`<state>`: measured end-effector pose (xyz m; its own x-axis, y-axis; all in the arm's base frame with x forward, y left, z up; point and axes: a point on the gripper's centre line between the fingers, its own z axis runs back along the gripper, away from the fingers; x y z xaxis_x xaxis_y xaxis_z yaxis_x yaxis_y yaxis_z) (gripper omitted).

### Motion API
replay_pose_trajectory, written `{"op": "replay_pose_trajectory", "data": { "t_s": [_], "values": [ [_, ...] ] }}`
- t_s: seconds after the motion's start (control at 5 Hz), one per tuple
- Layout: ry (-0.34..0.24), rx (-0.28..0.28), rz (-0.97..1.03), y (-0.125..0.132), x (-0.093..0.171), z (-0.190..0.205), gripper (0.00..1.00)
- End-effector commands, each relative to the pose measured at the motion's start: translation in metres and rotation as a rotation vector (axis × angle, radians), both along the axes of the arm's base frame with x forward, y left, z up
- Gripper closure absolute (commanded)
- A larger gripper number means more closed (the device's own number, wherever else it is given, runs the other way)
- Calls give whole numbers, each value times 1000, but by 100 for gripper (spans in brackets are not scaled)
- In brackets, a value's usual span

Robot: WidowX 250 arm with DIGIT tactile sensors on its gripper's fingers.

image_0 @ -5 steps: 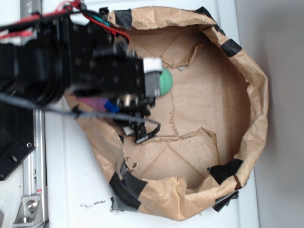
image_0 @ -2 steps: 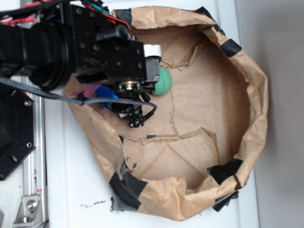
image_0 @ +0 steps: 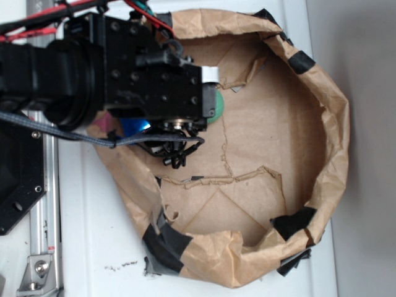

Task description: Grab the blue sponge.

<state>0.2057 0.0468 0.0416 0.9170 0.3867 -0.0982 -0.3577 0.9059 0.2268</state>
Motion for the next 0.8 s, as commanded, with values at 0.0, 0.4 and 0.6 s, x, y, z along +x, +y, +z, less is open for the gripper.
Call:
{"op": "replay_pose_trajectory", "data": {
  "t_s": [0.0,0.4,0.6],
  "values": [
    [-285,187,-398,-27,59,116,100],
    [-353,64,-442,-35,67,175,100],
    [-339,7,-420,-32,71,171,100]
  ]
}}
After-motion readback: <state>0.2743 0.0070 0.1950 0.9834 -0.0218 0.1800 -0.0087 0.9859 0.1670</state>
